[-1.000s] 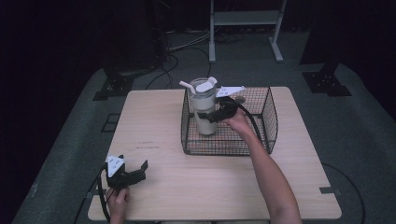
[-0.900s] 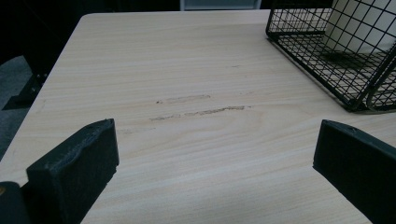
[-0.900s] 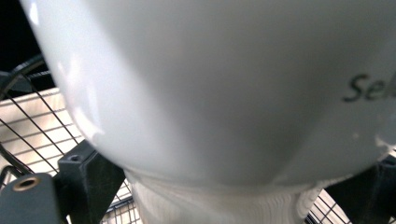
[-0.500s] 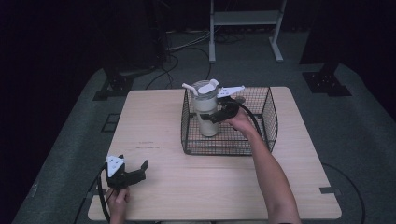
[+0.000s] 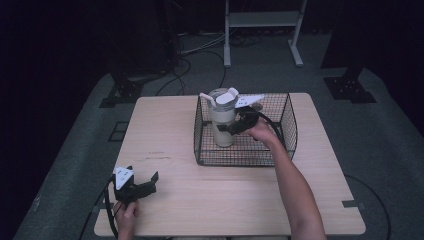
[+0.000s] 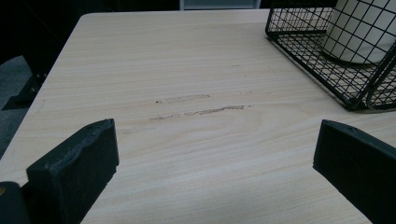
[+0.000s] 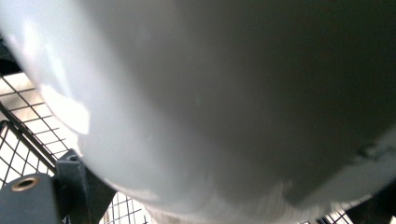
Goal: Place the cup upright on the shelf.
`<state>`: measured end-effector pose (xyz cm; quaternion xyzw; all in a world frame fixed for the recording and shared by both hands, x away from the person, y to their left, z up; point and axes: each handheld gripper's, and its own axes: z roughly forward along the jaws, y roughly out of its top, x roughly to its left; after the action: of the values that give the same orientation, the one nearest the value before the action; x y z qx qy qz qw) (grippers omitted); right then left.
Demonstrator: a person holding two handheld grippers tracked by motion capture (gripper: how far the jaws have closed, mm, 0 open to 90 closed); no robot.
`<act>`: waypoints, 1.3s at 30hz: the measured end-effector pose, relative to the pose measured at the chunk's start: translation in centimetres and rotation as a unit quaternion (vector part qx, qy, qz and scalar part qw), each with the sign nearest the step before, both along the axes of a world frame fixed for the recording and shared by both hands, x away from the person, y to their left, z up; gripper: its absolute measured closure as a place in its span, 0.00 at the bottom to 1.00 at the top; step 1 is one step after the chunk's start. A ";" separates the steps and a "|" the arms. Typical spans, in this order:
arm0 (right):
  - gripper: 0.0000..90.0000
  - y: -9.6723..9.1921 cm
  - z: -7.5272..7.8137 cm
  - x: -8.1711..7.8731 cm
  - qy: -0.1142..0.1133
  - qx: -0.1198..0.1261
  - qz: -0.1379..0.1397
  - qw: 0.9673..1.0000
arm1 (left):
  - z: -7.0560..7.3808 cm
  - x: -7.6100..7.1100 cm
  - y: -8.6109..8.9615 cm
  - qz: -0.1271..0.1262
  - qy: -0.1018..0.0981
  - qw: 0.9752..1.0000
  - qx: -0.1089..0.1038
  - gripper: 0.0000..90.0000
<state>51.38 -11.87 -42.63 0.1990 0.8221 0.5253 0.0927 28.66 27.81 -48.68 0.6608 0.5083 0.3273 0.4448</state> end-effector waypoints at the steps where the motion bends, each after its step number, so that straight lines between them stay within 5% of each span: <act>1: 0.09 0.0 0.0 -0.1 -0.001 -0.001 0.000 1.000 | 0.0 0.0 0.0 0.000 0.000 1.000 0.000 0.00; 23: 0.09 -0.4 -0.1 -0.6 -0.011 -0.006 -0.001 1.000 | 0.0 0.0 0.0 0.002 0.001 1.000 -0.001 0.00; 39: 0.09 -1.4 0.5 -1.1 -0.012 -0.037 -0.002 0.999 | 0.0 0.0 -0.1 0.002 0.003 1.000 0.000 0.00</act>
<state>50.24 -13.24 -42.14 0.1906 0.8394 0.4969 0.1103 28.70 27.73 -48.71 0.6606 0.5110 0.3268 0.4423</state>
